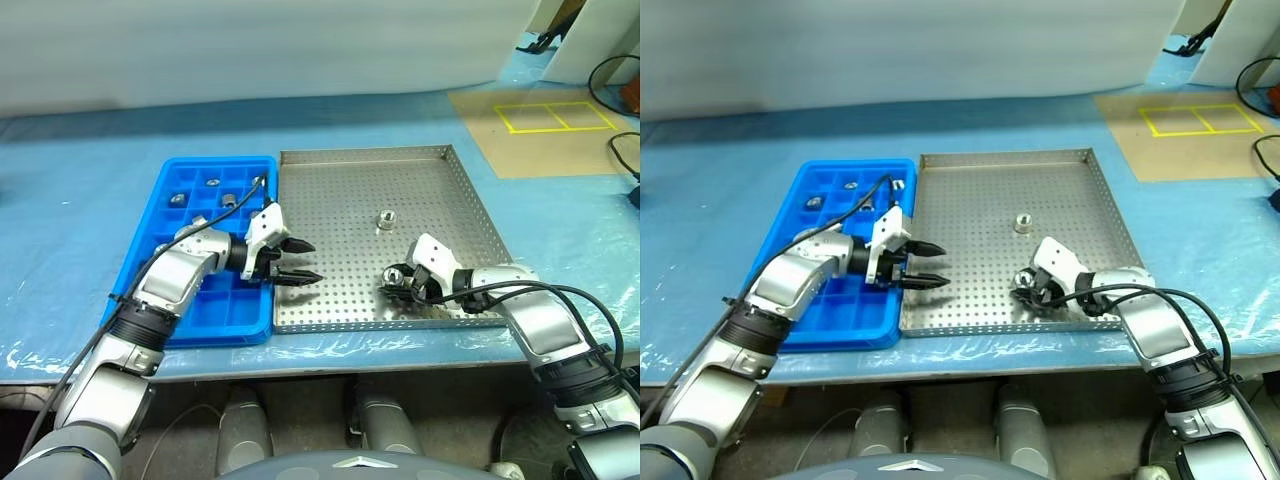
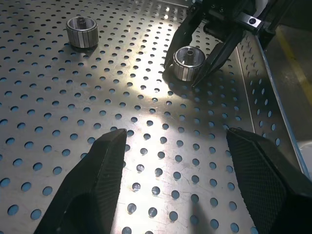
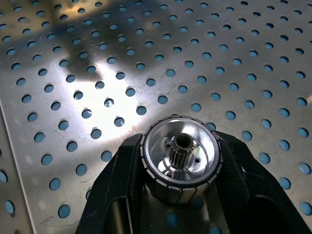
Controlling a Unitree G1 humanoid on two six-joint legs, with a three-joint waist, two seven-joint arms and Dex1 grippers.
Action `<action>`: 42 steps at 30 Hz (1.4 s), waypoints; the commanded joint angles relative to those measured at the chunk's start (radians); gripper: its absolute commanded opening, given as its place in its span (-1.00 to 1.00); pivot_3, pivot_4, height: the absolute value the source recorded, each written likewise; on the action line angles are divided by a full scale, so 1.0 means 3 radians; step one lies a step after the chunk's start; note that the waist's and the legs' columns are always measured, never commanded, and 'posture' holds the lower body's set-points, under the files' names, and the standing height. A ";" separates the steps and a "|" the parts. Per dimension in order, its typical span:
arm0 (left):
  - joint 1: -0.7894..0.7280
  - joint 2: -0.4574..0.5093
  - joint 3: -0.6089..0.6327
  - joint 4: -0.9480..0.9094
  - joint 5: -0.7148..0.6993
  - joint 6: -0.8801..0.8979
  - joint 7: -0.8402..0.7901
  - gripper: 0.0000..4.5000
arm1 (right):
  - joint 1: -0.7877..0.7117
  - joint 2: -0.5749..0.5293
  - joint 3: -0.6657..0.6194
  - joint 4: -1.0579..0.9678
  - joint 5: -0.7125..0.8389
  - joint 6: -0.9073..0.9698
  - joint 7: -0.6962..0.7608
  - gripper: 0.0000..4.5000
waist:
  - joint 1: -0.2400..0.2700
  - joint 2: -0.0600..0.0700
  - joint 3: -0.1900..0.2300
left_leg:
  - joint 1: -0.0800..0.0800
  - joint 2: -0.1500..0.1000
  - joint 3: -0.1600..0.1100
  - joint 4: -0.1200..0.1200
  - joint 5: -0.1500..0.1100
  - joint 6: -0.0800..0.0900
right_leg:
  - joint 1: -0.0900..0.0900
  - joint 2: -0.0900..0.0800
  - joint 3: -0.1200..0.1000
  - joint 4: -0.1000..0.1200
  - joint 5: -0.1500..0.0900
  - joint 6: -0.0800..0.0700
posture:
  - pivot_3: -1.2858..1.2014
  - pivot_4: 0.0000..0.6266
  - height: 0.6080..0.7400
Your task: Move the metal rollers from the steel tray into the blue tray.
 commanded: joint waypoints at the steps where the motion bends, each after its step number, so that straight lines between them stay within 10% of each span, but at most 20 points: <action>1: 0.0040 0.0092 0.0146 -0.0096 -0.0006 -0.0042 0.0024 0.53 | -0.0056 0.0015 0.0055 0.0048 -0.0054 -0.0049 -0.0017 -0.27 | -0.0002 0.0000 0.0000 | 0.0000 0.0000 0.0000 0.0000 0.0000 0.0000 | 0.0000 0.0000 0.0000 0.0000 -0.0001 0.0002 | -0.14 -0.52 1.00; 9: 0.0285 0.0435 0.0652 -0.0399 -0.0188 0.0021 0.0157 0.53 | -0.0693 0.0314 0.0221 0.0160 -0.0012 -0.0106 0.0075 -0.27 | -0.0022 0.0000 0.0000 | 0.0000 0.0002 0.0000 0.0000 0.0000 -0.0001 | -0.0005 0.0001 0.0000 0.0004 0.0000 0.0001 | -0.07 -0.52 1.00; 24: 0.1082 0.1070 0.1757 -0.0871 -0.0310 0.0257 0.0712 0.53 | -0.2315 0.1698 0.0800 0.2499 -0.0478 -0.1706 0.0453 -0.27 | 0.0188 -0.0002 0.0002 | -0.0029 0.0005 -0.0011 -0.0004 -0.0001 0.0001 | -0.0020 -0.0010 -0.0029 0.0002 0.0006 -0.0025 | 0.19 -0.52 1.00; 42: 0.1819 0.0961 0.2126 -0.1827 -0.0661 0.0784 0.1251 0.53 | -0.2865 0.2295 0.0464 0.3764 -0.0690 -0.2387 -0.0220 -0.27 | 0.0394 0.0000 0.0004 | -0.0028 0.0009 -0.0022 -0.0006 -0.0001 -0.0001 | -0.0017 -0.0015 -0.0043 0.0015 0.0004 -0.0026 | 0.28 -0.52 1.00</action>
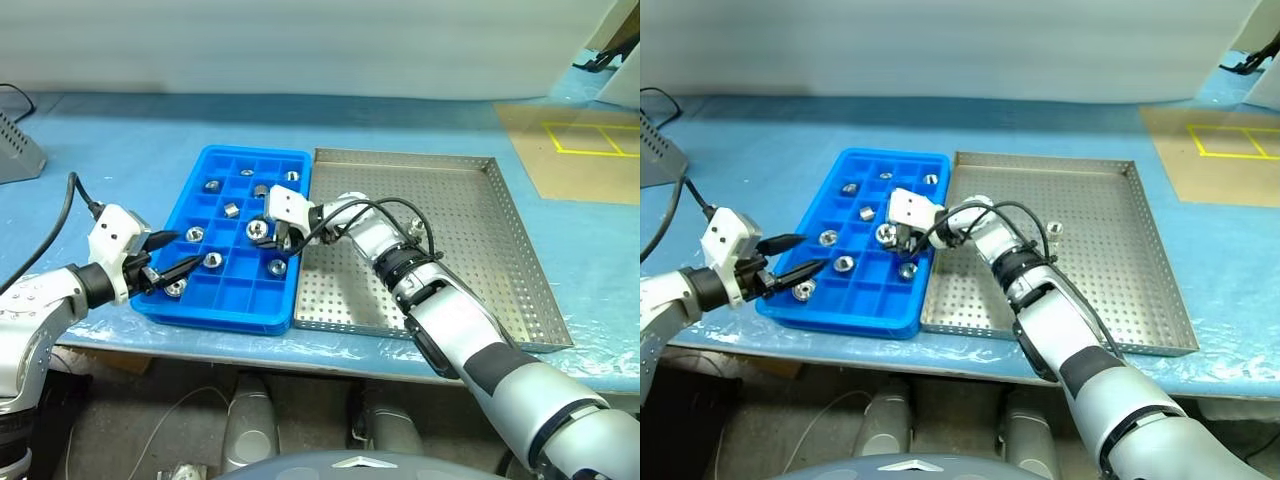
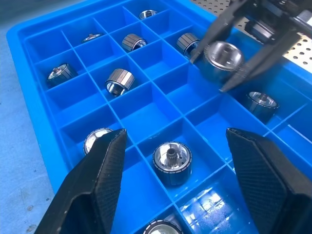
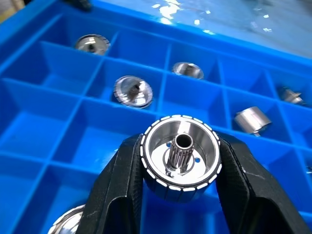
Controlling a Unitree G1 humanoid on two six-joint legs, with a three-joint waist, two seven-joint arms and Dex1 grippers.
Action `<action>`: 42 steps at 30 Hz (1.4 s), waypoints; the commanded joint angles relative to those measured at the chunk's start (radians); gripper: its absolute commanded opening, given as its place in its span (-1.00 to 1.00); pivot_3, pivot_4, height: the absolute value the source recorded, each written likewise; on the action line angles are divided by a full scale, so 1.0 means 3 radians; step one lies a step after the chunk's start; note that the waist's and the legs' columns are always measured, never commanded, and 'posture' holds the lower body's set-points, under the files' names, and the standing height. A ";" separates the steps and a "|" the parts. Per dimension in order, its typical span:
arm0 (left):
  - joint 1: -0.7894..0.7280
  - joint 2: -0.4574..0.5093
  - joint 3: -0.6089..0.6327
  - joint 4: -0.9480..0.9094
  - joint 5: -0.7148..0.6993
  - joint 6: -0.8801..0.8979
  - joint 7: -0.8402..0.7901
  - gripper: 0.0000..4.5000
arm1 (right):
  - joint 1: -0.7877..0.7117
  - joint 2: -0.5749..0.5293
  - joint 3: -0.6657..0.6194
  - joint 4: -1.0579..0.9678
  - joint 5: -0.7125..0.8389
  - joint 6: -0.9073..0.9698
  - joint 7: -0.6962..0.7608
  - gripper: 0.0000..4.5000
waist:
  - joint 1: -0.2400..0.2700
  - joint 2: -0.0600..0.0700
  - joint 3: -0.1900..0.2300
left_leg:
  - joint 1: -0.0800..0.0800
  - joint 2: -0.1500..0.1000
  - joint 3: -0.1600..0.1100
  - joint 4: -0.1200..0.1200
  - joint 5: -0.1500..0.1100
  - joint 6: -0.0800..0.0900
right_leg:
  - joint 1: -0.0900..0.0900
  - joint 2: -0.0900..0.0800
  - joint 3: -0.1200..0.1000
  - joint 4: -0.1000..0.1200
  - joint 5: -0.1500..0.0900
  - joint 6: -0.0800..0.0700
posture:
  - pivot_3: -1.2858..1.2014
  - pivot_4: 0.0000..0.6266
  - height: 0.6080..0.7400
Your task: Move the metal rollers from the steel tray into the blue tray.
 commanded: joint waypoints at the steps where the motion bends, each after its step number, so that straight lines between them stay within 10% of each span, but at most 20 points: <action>1: -0.0059 0.0020 0.0046 -0.0074 -0.0055 0.0009 0.0054 0.53 | -0.0165 0.0093 -0.0150 0.0086 -0.0017 -0.0133 -0.0275 -0.27 | 0.0000 0.0000 0.0000 | 0.0000 0.0000 0.0000 0.0000 0.0000 0.0000 | 0.0000 0.0000 0.0000 0.0000 0.0000 0.0000 | 0.28 -0.52 1.00; 9: -0.0270 0.0004 -0.0174 0.0081 -0.0039 -0.0027 0.0041 0.53 | -0.0073 0.0215 -0.0232 0.0158 -0.0033 -0.0083 -0.0364 -0.27 | -0.0017 0.0000 0.0000 | -0.0003 0.0000 0.0000 -0.0002 0.0001 -0.0001 | -0.0005 0.0001 0.0000 -0.0002 -0.0002 -0.0003 | 0.24 -0.52 1.00; 15: -0.0372 0.0015 -0.0291 0.0183 -0.0033 -0.0062 -0.0022 0.53 | -0.0011 0.0153 -0.0271 0.0132 -0.0053 0.0004 -0.0360 0.58 | -0.0025 0.0000 0.0000 | -0.0003 0.0000 0.0001 -0.0002 0.0001 -0.0002 | -0.0004 0.0001 0.0000 -0.0001 -0.0002 -0.0003 | 0.21 -0.52 1.00; 29: -0.1316 -0.0360 -0.1109 0.0968 0.0157 -0.0407 -0.0388 0.53 | 0.0741 -0.0880 -0.0511 -0.1873 0.0291 0.0904 0.0258 0.58 | -0.0045 -0.0002 -0.0001 | 0.0001 -0.0002 0.0002 0.0005 0.0007 -0.0010 | 0.0003 0.0001 0.0003 0.0003 -0.0001 -0.0002 | 0.04 -0.52 1.00; 42: -0.2197 -0.1115 -0.1804 0.2023 0.0524 -0.0964 -0.0919 0.53 | 0.1545 -0.1645 -0.0951 -0.2574 0.0231 0.1536 -0.0439 0.58 | -0.0398 -0.0003 -0.0001 | 0.0010 -0.0005 0.0012 0.0009 0.0013 -0.0019 | 0.0001 0.0013 0.0029 0.0001 0.0001 0.0001 | -0.18 -0.52 1.00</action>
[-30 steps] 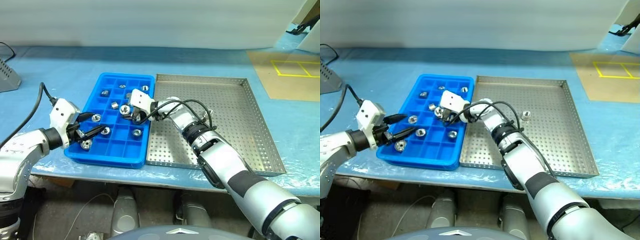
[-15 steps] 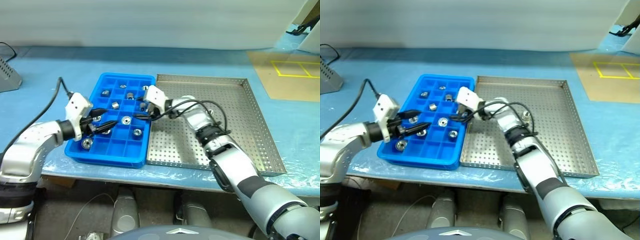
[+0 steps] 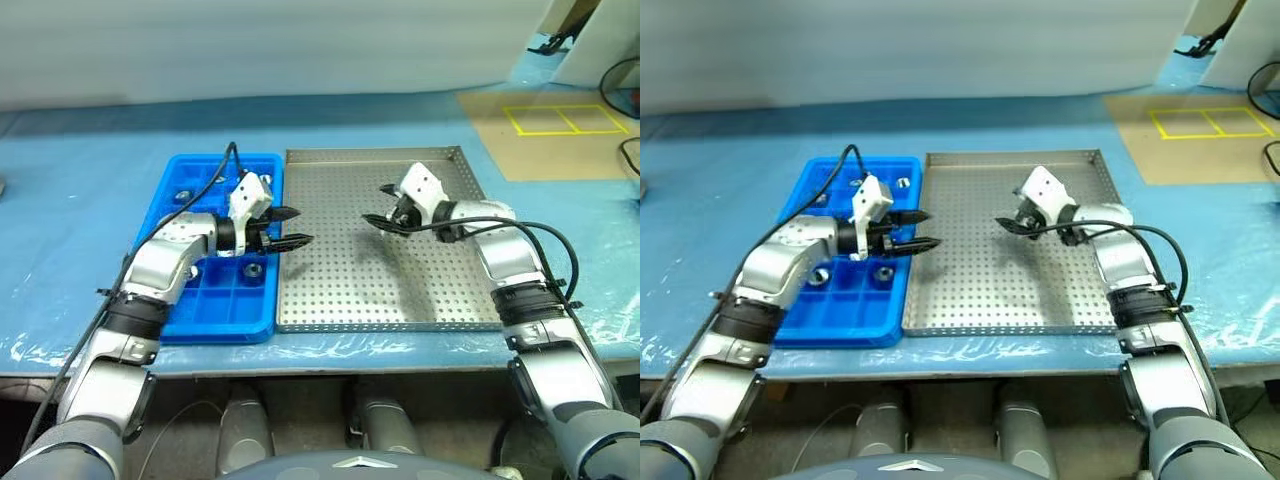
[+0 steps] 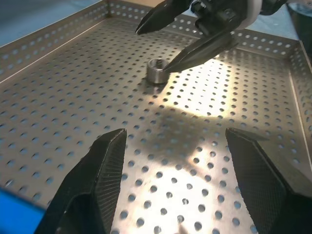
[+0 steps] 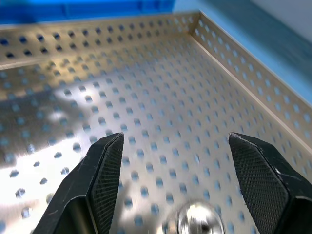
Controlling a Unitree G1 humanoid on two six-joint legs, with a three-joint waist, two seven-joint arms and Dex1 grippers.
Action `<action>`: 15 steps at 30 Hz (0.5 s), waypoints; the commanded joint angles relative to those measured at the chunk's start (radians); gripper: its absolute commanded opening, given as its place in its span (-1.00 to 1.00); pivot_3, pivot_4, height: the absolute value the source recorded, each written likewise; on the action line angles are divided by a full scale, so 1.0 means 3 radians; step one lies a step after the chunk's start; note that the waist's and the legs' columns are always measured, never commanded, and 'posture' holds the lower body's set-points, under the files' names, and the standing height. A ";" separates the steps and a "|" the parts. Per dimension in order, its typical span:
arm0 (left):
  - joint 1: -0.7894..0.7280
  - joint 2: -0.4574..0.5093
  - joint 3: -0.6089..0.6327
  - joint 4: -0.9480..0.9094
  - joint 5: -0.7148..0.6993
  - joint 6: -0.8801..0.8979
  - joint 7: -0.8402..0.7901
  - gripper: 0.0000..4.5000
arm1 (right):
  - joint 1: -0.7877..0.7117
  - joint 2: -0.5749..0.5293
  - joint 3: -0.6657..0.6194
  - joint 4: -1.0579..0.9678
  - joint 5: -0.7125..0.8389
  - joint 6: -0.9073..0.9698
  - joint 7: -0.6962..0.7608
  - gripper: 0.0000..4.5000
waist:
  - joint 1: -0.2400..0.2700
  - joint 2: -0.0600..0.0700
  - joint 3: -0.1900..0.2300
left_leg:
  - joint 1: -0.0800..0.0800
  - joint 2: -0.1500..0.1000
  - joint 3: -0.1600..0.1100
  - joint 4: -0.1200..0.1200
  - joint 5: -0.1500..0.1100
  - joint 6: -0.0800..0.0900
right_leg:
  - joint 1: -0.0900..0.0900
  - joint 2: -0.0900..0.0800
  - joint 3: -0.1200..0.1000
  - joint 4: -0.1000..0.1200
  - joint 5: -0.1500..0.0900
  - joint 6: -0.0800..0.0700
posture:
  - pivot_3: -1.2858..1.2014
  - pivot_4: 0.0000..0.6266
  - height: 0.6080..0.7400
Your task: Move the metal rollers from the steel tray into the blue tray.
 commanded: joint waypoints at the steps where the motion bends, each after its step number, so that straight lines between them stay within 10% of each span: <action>1: -0.0138 -0.0058 -0.0060 0.0143 0.0081 -0.0156 -0.0138 0.53 | 0.0072 -0.0036 -0.0077 -0.0194 0.0035 0.0033 -0.0122 0.58 | -0.0040 0.0000 0.0000 | 0.0000 0.0000 0.0001 0.0000 -0.0001 0.0001 | 0.0000 0.0000 0.0001 0.0000 0.0000 0.0000 | -0.18 -0.52 1.00; 15: -0.0200 -0.0209 -0.0066 0.0214 0.0170 -0.0196 -0.0225 0.53 | -0.0145 0.0190 0.0021 0.0802 -0.0080 -0.0323 -0.0516 0.58 | -0.0105 0.0000 0.0000 | -0.0003 -0.0001 0.0005 0.0021 -0.0015 0.0025 | 0.0005 -0.0003 0.0004 0.0000 0.0002 0.0003 | -0.18 -0.52 1.00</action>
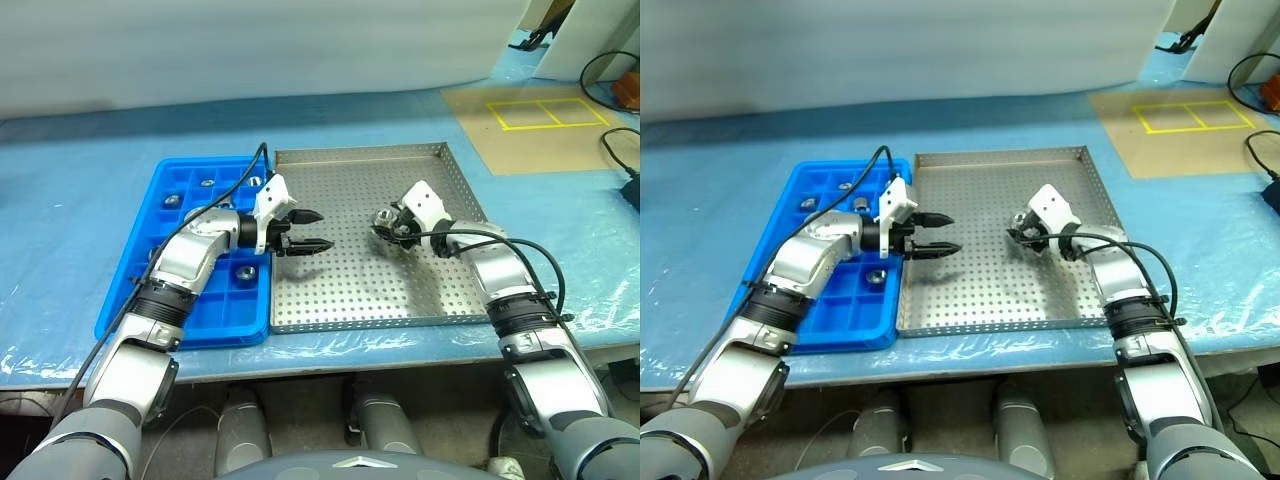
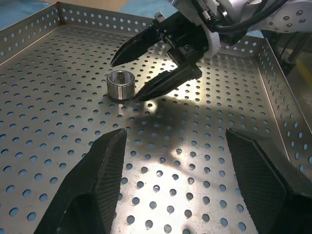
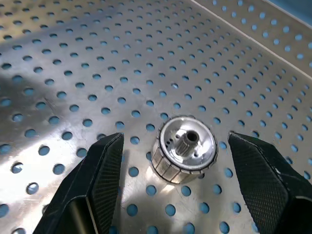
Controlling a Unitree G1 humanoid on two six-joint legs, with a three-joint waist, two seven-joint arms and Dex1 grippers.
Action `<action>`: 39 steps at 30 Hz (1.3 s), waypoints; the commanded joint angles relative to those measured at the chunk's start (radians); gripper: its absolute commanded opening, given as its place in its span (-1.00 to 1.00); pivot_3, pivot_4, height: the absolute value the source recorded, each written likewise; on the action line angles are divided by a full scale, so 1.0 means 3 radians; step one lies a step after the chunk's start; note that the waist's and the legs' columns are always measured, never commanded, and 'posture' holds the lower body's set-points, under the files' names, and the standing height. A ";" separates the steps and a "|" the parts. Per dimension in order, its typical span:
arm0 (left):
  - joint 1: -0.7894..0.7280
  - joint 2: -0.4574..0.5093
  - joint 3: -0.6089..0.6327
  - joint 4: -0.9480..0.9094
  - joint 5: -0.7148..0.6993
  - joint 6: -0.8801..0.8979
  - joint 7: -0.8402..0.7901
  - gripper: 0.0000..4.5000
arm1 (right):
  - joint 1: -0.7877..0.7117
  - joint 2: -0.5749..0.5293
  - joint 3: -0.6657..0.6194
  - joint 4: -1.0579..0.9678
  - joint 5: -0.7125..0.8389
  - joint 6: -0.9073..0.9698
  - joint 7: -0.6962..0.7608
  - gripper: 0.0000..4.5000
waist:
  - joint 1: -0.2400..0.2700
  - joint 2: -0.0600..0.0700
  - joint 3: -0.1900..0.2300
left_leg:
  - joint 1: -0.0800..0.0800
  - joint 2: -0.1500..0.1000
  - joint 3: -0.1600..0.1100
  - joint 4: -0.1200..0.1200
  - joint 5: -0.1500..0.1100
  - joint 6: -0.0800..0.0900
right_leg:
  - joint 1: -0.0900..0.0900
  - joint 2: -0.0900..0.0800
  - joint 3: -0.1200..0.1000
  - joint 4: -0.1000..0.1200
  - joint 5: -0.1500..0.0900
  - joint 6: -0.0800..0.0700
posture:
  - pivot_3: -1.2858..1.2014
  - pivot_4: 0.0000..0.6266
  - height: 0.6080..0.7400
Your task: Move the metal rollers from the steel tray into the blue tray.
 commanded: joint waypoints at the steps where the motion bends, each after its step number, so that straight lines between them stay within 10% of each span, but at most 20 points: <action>1: 0.0005 0.0031 0.0061 -0.0101 -0.0004 -0.0038 -0.0012 0.53 | -0.0170 0.0053 0.0000 0.0239 -0.0035 -0.0194 -0.0086 0.58 | -0.0001 0.0000 0.0000 | 0.0000 0.0000 0.0000 0.0000 0.0000 0.0000 | 0.0000 0.0000 0.0000 0.0000 0.0000 0.0000 | -0.17 -0.52 1.00; 5: 0.0055 0.0064 0.0081 -0.0146 -0.0002 -0.0023 0.0009 0.53 | -0.0262 0.0127 0.0023 0.0513 -0.0064 -0.0316 -0.0128 0.58 | -0.0004 0.0000 0.0000 | 0.0000 0.0000 0.0000 -0.0001 -0.0001 0.0001 | 0.0000 0.0000 0.0000 -0.0001 0.0000 0.0000 | -0.16 -0.52 1.00; 11: 0.0130 0.0134 0.0133 -0.0235 -0.0021 0.0024 0.0048 0.53 | -0.0258 0.0170 0.0050 0.0619 -0.0052 -0.0383 -0.0016 -0.12 | -0.0002 0.0000 0.0000 | 0.0000 0.0001 0.0000 0.0000 -0.0001 0.0001 | 0.0001 -0.0001 -0.0001 0.0000 0.0000 -0.0001 | -0.15 -0.52 1.00; 15: 0.0149 0.0193 0.0170 -0.0245 -0.0023 0.0033 0.0068 0.53 | -0.0266 0.0172 0.0046 0.0619 -0.0033 -0.0414 0.0043 -0.26 | -0.0003 0.0000 0.0000 | 0.0004 0.0001 0.0000 0.0000 -0.0001 0.0001 | 0.0003 -0.0001 -0.0001 0.0001 0.0000 -0.0001 | -0.14 -0.52 1.00; 39: 0.1680 0.1258 0.1478 -0.1827 -0.0426 0.0757 0.0606 0.53 | -0.0816 0.1056 0.0917 -0.0173 0.0193 -0.0442 0.1466 -0.26 | 0.0278 0.0002 0.0003 | -0.0001 0.0004 -0.0004 -0.0039 0.0001 -0.0003 | -0.0006 -0.0007 -0.0020 -0.0015 -0.0002 -0.0002 | 0.22 -0.52 1.00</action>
